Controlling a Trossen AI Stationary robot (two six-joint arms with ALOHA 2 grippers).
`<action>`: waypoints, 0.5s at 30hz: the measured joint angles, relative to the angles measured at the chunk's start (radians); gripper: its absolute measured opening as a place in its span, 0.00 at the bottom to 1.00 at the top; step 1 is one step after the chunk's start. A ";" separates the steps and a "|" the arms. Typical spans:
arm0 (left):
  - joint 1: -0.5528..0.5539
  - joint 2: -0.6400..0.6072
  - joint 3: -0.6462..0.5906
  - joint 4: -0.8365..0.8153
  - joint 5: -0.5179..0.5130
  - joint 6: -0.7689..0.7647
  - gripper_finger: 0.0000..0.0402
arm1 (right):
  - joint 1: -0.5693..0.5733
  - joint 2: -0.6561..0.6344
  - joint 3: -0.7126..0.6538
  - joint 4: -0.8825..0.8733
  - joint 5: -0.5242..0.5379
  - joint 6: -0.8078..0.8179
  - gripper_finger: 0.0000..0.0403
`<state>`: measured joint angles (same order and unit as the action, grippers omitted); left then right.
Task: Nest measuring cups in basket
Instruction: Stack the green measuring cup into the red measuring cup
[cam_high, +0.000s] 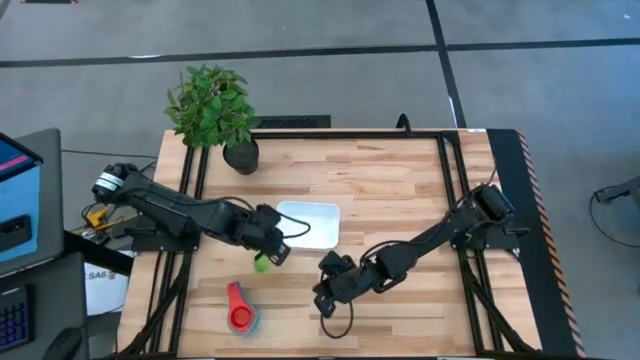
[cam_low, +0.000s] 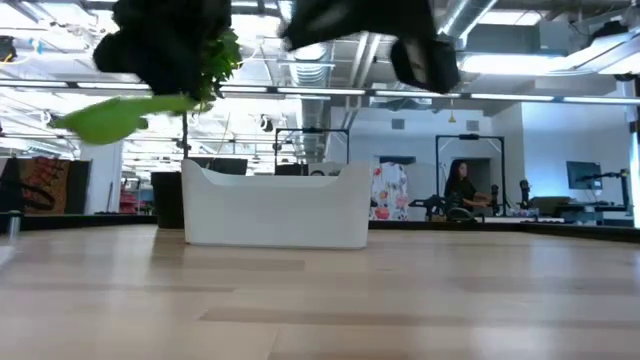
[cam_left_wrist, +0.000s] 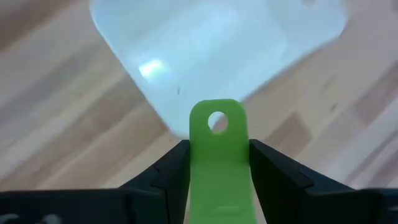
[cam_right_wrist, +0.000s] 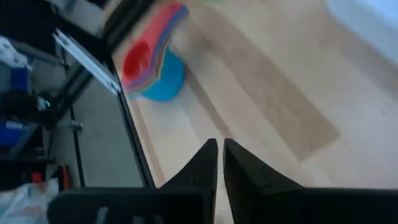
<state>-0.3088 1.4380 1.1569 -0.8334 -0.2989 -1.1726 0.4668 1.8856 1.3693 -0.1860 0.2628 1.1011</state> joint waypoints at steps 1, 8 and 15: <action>0.000 -0.011 0.009 0.002 -0.026 -0.003 0.35 | -0.007 -0.002 0.000 0.011 0.011 -0.008 0.14; -0.004 -0.076 0.058 0.021 -0.178 -0.069 0.35 | -0.047 -0.002 -0.002 0.108 0.052 -0.091 0.33; -0.027 -0.112 0.079 0.021 -0.347 -0.157 0.34 | -0.078 -0.002 -0.002 0.226 0.117 -0.085 0.63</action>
<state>-0.3359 1.3261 1.2358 -0.8127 -0.6460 -1.3294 0.3887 1.8839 1.3678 0.0402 0.3798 1.0161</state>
